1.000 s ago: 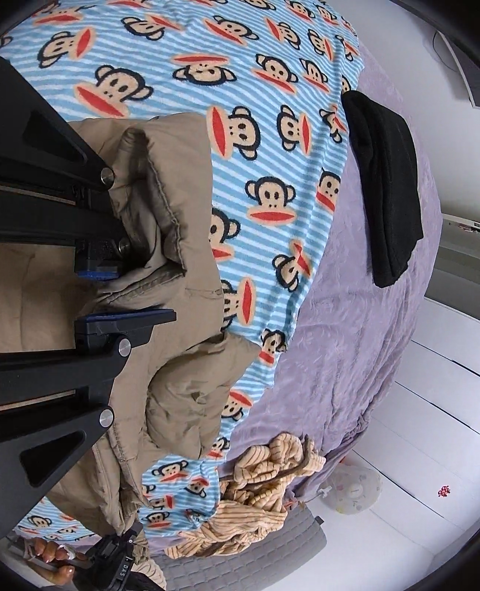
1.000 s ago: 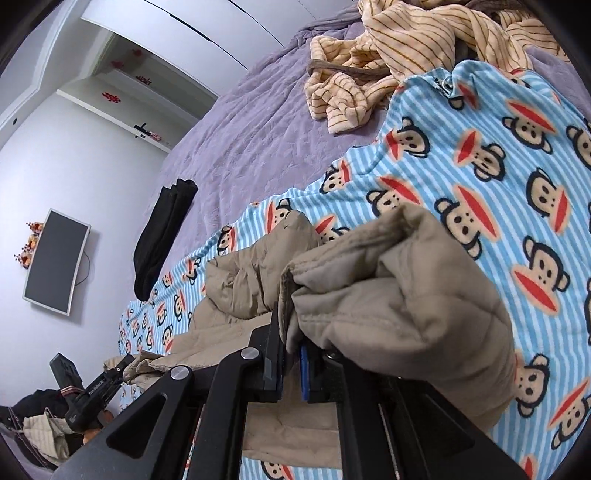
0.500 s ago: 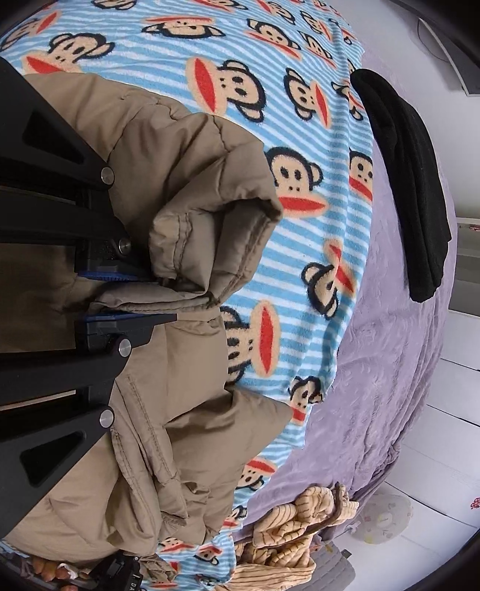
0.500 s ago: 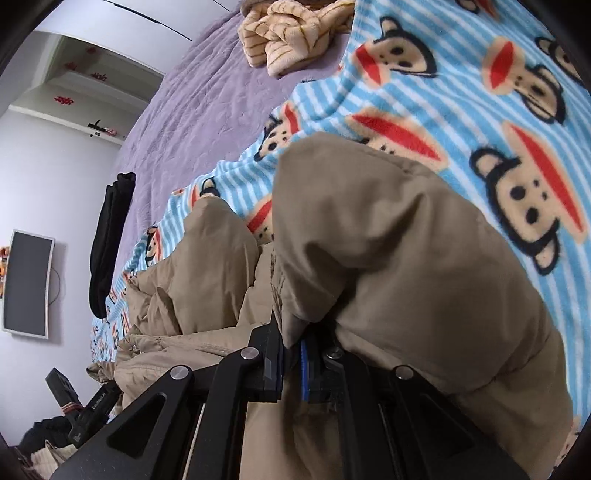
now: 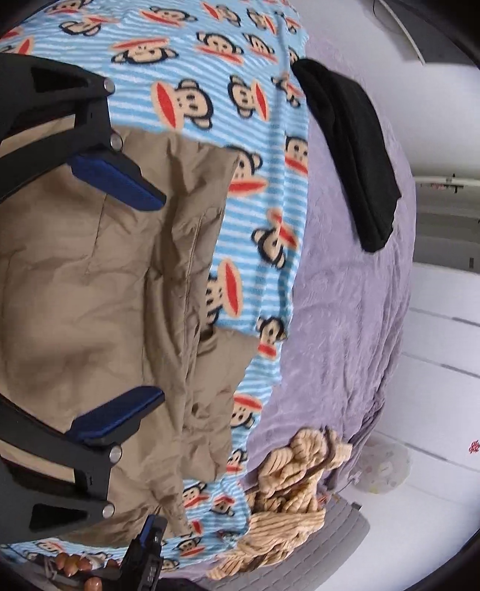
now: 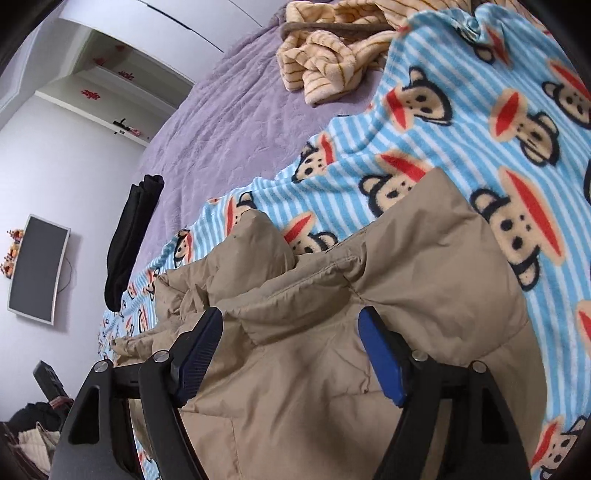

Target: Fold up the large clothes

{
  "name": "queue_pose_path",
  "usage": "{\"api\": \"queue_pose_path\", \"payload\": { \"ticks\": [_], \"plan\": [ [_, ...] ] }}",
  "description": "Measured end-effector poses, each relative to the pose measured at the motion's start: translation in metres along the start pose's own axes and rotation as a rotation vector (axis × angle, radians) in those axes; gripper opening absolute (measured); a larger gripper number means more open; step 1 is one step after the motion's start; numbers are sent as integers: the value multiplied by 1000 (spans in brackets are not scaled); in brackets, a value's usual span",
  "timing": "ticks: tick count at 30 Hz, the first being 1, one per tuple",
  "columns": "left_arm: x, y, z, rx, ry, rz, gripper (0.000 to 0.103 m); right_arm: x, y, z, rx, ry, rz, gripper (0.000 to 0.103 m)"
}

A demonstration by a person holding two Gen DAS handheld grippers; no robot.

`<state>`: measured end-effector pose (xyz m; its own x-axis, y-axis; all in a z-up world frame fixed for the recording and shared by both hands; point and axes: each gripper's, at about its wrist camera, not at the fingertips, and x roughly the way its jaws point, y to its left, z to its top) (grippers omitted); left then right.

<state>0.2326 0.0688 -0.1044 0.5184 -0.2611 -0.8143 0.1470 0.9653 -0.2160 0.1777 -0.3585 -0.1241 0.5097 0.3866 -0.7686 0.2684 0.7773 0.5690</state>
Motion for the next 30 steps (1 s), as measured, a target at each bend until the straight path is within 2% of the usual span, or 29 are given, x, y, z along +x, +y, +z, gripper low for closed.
{"api": "queue_pose_path", "payload": {
  "ticks": [1,2,5,8,9,14,17,21,22,23,24,27,30],
  "plan": [
    [8,-8,-2,17,26,-15,76,3,6,-5,-35,17,-4,40],
    [18,-15,-4,31,45,-16,74,10,14,-10,-80,52,-22,21],
    [48,-34,-13,56,75,-4,74,39,29,-21,-178,114,-44,18],
    [77,-41,-17,77,64,68,74,63,29,-25,-207,119,-70,17],
    [86,-41,-16,78,62,85,74,71,28,-23,-216,112,-90,14],
    [92,-27,1,84,57,108,74,97,22,-11,-222,112,-113,3],
    [85,-2,5,86,39,169,74,88,17,-1,-212,117,-104,3],
    [84,41,7,37,42,250,76,54,-7,13,-219,27,-255,4],
    [86,51,6,19,46,252,89,43,-21,18,-189,-5,-300,4],
    [90,59,5,-4,50,250,96,37,-34,22,-153,-24,-326,3],
    [94,64,4,-23,60,236,96,32,-48,26,-104,-32,-338,3],
    [104,62,3,-17,67,249,97,38,-77,32,30,-14,-269,3],
    [110,60,3,-11,68,266,100,54,-74,31,-12,-14,-310,3]
  ]
}}
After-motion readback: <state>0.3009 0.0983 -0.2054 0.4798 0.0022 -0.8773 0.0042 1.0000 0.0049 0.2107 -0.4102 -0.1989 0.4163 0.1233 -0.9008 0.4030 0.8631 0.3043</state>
